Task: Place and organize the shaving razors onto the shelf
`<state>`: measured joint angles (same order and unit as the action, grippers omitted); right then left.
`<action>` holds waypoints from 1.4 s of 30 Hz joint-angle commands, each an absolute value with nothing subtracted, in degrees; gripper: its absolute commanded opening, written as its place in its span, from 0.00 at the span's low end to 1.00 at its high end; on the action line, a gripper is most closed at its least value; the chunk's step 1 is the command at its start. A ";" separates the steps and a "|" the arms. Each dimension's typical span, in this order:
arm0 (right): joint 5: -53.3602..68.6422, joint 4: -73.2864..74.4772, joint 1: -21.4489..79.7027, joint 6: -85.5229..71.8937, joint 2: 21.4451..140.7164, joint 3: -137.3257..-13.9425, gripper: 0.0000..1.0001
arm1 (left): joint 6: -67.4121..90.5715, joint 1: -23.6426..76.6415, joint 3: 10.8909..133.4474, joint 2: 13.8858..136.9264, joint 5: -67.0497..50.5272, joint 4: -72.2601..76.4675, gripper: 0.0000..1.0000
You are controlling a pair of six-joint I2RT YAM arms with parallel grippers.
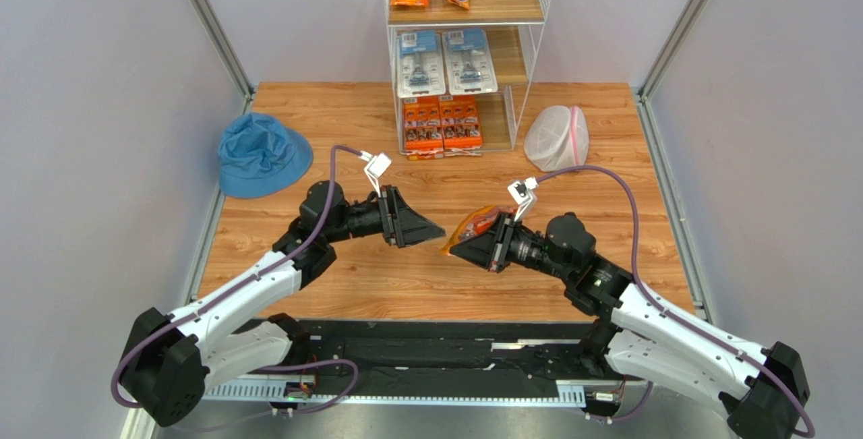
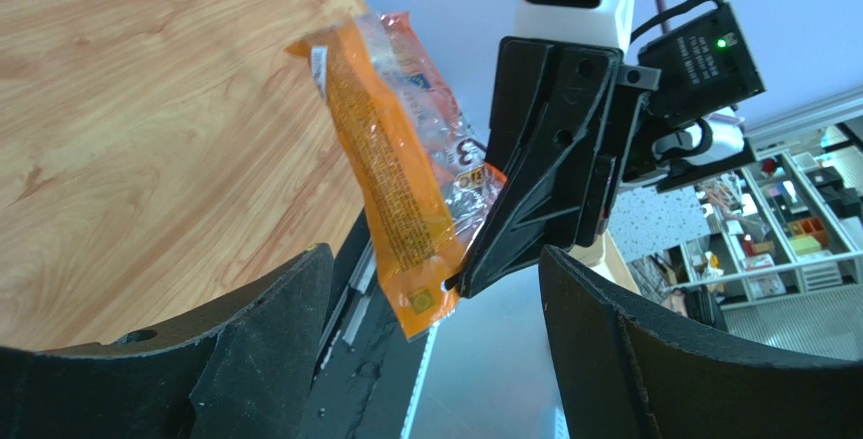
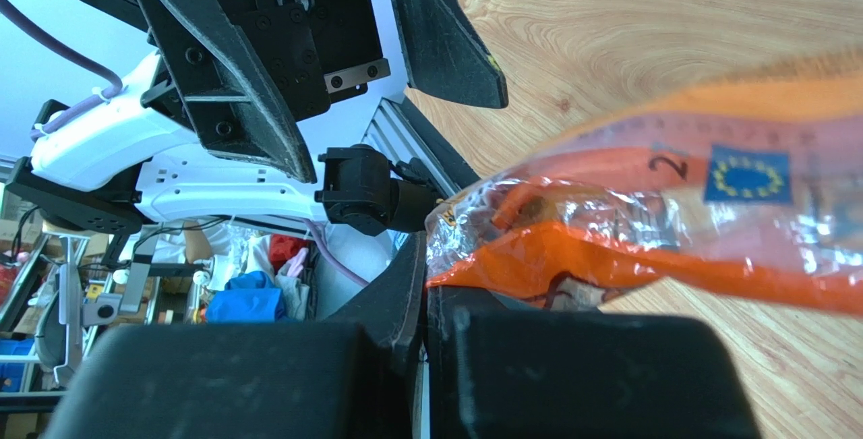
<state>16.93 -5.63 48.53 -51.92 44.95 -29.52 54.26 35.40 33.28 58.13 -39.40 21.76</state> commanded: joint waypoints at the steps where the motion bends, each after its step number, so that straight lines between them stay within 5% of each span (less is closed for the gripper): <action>1: 15.12 -4.31 48.34 -49.49 43.16 -31.99 0.00 | 50.63 35.33 35.77 55.90 -38.15 18.11 0.83; 10: 14.77 7.71 48.25 -45.36 43.94 -37.69 0.00 | 46.58 35.24 34.28 51.86 -36.12 10.73 0.84; 23: 14.76 31.37 47.11 -29.72 58.08 -69.06 0.00 | 45.88 35.33 25.93 48.43 -35.51 10.02 0.84; 42: 41.91 42.80 30.34 -20.12 87.26 -118.90 0.00 | 46.67 35.25 18.81 46.14 -35.51 11.43 0.84</action>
<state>33.30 42.59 33.76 -20.95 83.50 -111.15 47.16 35.38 19.42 47.11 -35.42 8.82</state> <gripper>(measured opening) 0.008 0.839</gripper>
